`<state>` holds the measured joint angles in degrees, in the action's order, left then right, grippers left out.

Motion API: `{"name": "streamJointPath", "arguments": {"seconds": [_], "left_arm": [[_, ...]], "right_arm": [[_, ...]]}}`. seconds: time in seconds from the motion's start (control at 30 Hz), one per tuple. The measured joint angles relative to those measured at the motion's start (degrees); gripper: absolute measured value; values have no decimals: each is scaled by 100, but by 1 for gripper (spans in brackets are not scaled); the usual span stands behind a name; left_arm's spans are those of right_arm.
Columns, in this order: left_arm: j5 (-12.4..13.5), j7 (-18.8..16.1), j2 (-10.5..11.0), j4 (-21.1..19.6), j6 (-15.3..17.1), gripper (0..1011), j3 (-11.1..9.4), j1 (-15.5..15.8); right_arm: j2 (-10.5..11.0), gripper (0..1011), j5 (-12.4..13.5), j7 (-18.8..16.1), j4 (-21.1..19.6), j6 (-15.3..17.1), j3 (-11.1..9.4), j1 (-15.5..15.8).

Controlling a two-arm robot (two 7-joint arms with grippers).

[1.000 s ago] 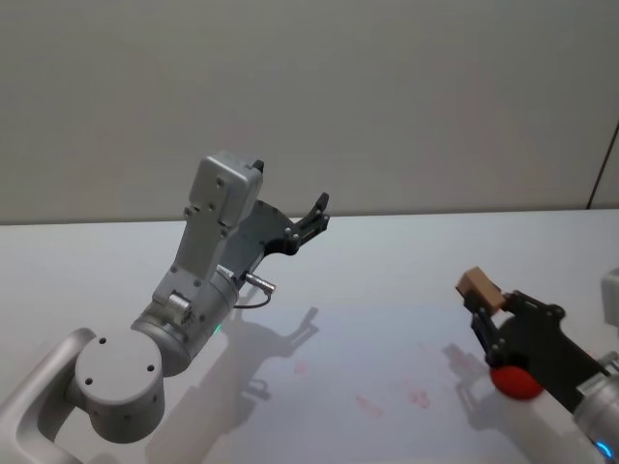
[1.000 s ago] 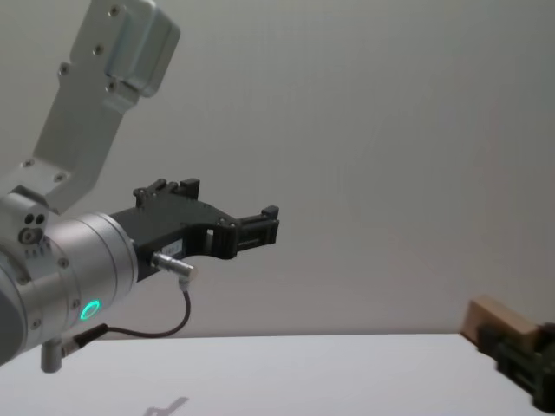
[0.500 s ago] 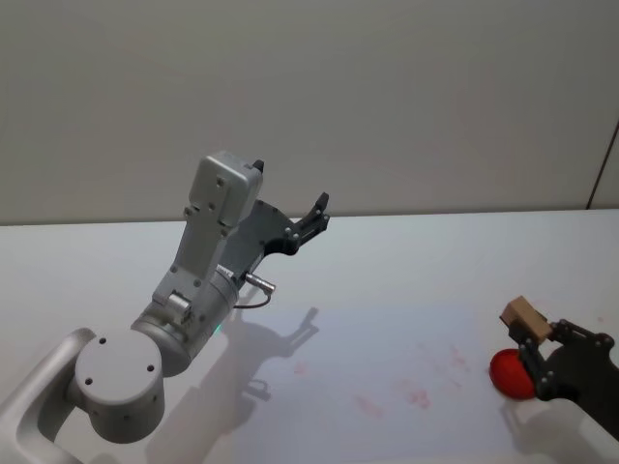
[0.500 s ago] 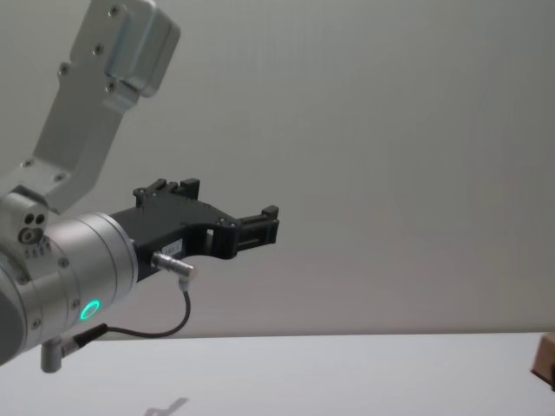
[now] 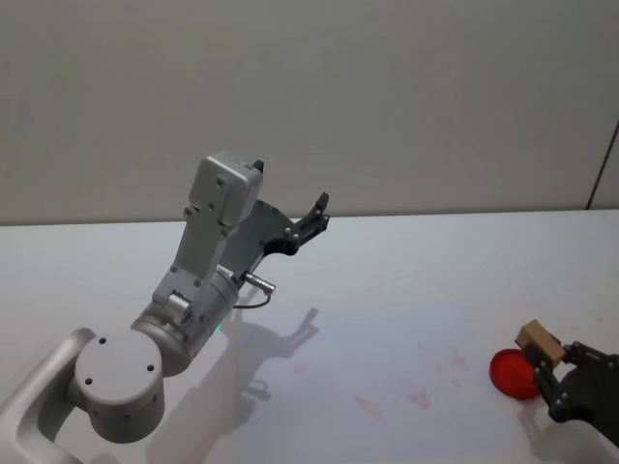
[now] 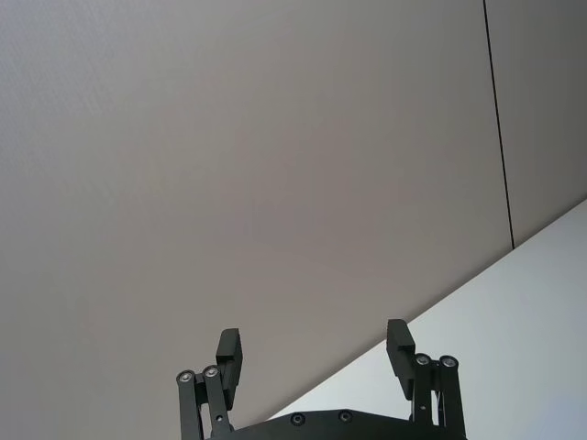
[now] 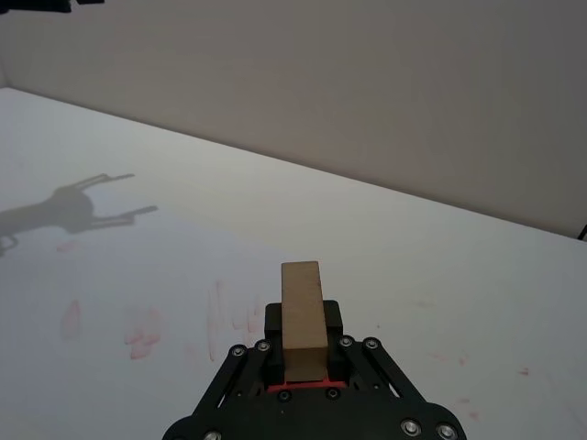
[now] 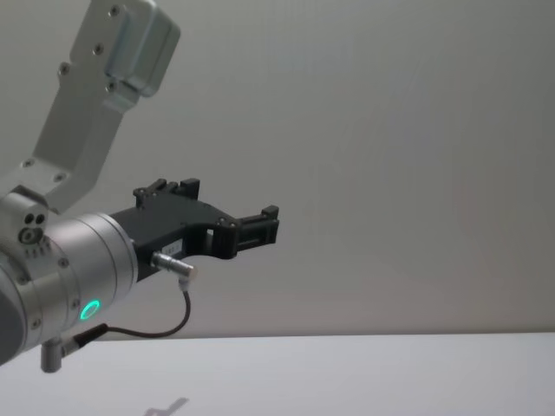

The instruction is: Use the one hand to pick up the stamp and affix it onto the A4 paper.

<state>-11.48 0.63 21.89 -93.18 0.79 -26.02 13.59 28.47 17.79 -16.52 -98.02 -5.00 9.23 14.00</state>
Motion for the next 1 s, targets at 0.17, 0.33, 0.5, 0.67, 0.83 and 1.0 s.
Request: {"name": "streamJointPath", "arguments": {"seconds": [0.17, 0.33, 0.5, 0.67, 0.83, 1.0], "left_arm": [[0, 0, 0, 0, 0, 1001, 0, 0], [0, 0, 0, 0, 0, 1001, 0, 0], [0, 0, 0, 0, 0, 1001, 0, 0], [0, 0, 0, 0, 0, 1001, 0, 0], [0, 0, 0, 0, 0, 1001, 0, 0], [0, 0, 0, 0, 0, 1001, 0, 0]], "right_arm": [[-22, 221, -46, -4, 126, 35, 9, -23], [-71, 221, -81, -4, 234, 68, 35, -72], [-125, 221, -118, -2, 338, 105, 63, -124], [-166, 221, -141, 8, 418, 139, 82, -168], [-216, 220, -157, 26, 506, 178, 102, -218], [-260, 220, -166, 39, 572, 206, 120, -259]]}}
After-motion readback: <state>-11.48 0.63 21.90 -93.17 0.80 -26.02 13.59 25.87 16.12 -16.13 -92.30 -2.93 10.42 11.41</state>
